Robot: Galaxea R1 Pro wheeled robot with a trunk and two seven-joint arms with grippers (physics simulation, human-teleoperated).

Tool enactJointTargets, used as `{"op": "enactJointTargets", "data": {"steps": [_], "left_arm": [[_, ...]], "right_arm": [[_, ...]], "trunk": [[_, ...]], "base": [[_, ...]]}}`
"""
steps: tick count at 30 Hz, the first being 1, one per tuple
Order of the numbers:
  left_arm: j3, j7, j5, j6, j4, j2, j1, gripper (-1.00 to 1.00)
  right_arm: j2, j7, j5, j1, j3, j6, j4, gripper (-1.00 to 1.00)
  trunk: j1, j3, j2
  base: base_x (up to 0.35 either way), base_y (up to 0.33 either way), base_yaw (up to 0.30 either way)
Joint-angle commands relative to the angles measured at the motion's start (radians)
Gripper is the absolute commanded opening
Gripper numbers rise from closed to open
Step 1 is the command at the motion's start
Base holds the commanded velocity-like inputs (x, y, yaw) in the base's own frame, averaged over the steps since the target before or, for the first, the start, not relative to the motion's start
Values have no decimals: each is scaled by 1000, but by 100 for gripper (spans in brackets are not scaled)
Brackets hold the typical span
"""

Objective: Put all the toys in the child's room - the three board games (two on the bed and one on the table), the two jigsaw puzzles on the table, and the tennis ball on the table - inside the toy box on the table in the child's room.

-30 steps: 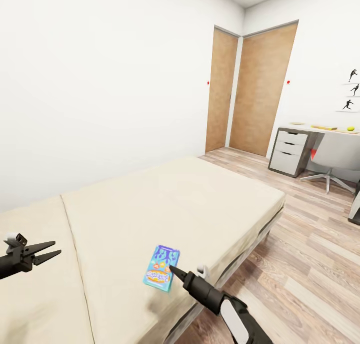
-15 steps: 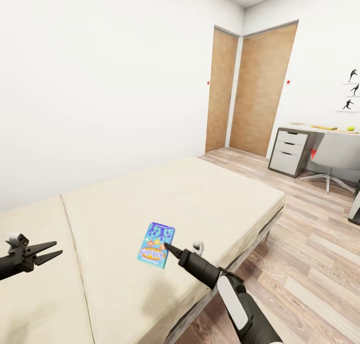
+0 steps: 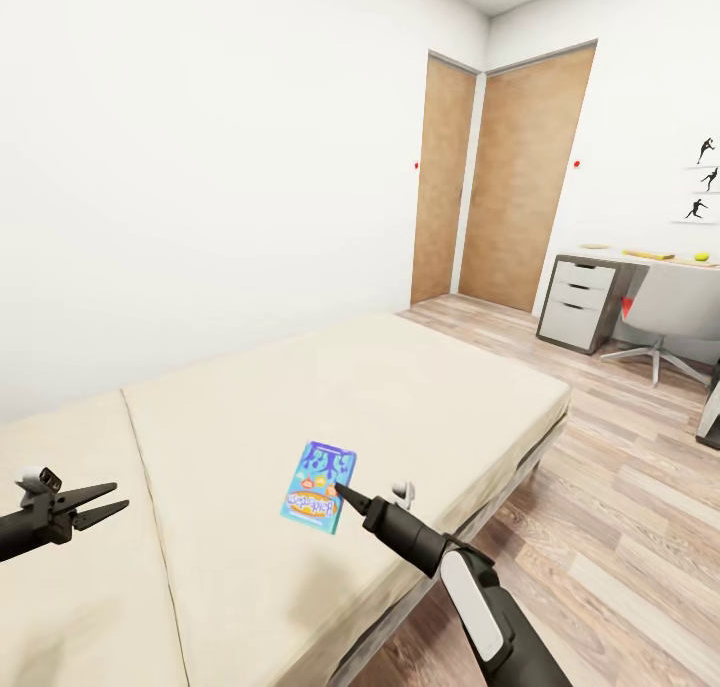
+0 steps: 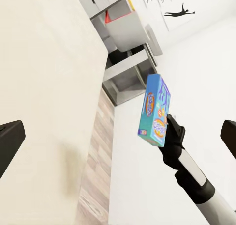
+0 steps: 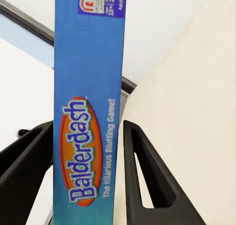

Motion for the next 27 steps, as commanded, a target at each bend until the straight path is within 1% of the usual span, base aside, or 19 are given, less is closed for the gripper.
{"op": "enactJointTargets", "data": {"steps": [1, 8, 12, 15, 23, 27], "left_arm": [[-6, -4, 5, 11, 1, 1, -1, 100], [-6, -4, 5, 10, 1, 1, -1, 100], [-6, -4, 4, 11, 1, 1, -1, 100], [-6, -4, 4, 11, 1, 1, -1, 100], [-6, -4, 4, 11, 1, 1, -1, 100], [-6, -4, 4, 11, 1, 1, -1, 100]], "right_arm": [[1, -2, -9, 0, 0, 8, 0, -100], [2, -7, -9, 0, 3, 4, 0, -100], [3, -8, -9, 0, 5, 2, 0, -100], [2, -8, -8, 1, 4, 2, 0, -100], [7, -10, -4, 1, 7, 1, 0, -100], [7, -9, -1, 1, 8, 1, 0, -100]], "trunk": [[0, -1, 0], [0, -1, 0], [0, 1, 0], [0, 2, 0], [0, 2, 0], [0, 5, 0]], "base": [[0, 0, 0], [0, -24, 6], [0, -221, 169], [0, -106, 118], [5, -15, 21], [105, -16, 141]]}}
